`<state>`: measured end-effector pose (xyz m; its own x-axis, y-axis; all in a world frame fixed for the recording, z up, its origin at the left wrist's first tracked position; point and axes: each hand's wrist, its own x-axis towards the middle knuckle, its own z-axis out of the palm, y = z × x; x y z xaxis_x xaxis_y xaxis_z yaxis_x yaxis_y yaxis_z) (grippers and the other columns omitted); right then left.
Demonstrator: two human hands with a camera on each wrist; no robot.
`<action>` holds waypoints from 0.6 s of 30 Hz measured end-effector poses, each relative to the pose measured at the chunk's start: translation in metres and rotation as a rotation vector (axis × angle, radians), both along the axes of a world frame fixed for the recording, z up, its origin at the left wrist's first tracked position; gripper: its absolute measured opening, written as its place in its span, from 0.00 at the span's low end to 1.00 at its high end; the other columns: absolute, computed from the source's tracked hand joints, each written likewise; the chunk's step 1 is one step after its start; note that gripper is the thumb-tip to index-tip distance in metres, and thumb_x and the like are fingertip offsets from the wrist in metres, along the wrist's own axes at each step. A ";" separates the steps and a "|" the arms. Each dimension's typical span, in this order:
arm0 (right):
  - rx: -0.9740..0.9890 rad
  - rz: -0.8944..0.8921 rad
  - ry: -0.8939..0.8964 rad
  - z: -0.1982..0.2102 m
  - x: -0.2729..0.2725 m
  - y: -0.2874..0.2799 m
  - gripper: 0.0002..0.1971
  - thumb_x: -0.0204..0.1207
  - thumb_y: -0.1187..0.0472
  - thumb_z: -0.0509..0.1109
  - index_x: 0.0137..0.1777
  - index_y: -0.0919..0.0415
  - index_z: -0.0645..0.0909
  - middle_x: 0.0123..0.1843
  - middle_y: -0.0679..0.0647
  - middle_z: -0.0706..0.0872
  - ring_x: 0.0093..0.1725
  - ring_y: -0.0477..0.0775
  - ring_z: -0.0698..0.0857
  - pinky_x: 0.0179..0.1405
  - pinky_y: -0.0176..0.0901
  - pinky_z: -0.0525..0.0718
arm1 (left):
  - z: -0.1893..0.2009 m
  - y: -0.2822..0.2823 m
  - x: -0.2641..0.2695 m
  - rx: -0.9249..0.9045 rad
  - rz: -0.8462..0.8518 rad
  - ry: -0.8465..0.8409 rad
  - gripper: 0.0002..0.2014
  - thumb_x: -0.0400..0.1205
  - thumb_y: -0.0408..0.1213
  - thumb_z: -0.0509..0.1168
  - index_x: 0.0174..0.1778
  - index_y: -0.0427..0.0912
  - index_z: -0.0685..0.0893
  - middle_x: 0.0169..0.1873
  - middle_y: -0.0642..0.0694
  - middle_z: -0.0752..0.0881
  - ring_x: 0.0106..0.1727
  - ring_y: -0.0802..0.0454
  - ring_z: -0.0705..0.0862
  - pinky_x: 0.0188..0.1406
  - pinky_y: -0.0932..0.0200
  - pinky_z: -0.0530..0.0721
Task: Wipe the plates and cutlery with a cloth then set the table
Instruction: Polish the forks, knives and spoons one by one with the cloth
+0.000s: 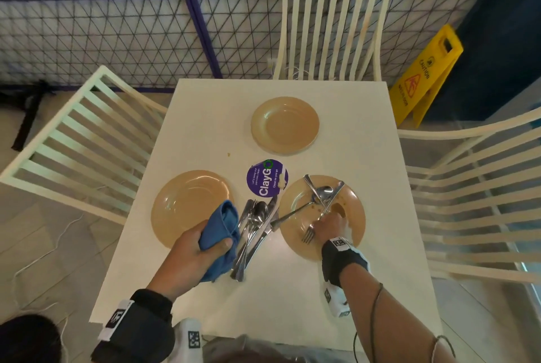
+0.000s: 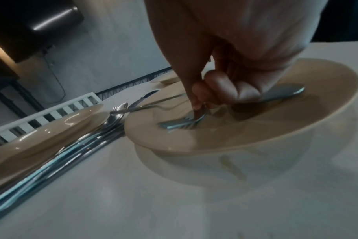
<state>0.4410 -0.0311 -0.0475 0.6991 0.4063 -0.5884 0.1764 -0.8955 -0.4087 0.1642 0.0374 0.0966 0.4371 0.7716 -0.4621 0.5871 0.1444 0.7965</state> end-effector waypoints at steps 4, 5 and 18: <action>0.043 -0.071 0.026 0.001 0.004 0.000 0.02 0.74 0.61 0.69 0.45 0.56 0.79 0.46 0.58 0.89 0.49 0.66 0.89 0.53 0.53 0.87 | 0.007 -0.013 0.011 0.005 0.034 0.004 0.14 0.83 0.40 0.73 0.64 0.54 0.83 0.52 0.59 0.91 0.55 0.60 0.89 0.55 0.58 0.87; 0.064 -0.091 0.030 0.001 0.005 0.000 0.03 0.74 0.60 0.69 0.45 0.57 0.79 0.45 0.57 0.88 0.48 0.65 0.89 0.53 0.53 0.87 | 0.008 -0.016 0.014 0.011 0.033 -0.002 0.14 0.83 0.40 0.73 0.63 0.53 0.84 0.52 0.59 0.91 0.54 0.61 0.89 0.54 0.60 0.87; 0.195 -0.099 0.155 0.004 0.013 -0.013 0.07 0.75 0.58 0.73 0.51 0.56 0.88 0.43 0.54 0.91 0.46 0.61 0.89 0.51 0.50 0.87 | 0.016 -0.047 0.038 -0.006 0.047 -0.111 0.13 0.84 0.37 0.71 0.65 0.50 0.84 0.56 0.56 0.92 0.58 0.57 0.90 0.57 0.60 0.86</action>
<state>0.4538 -0.0439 -0.0431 0.6489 0.4566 -0.6087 0.0140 -0.8070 -0.5904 0.2025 -0.0100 0.1123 0.4494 0.7897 -0.4175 0.4880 0.1745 0.8552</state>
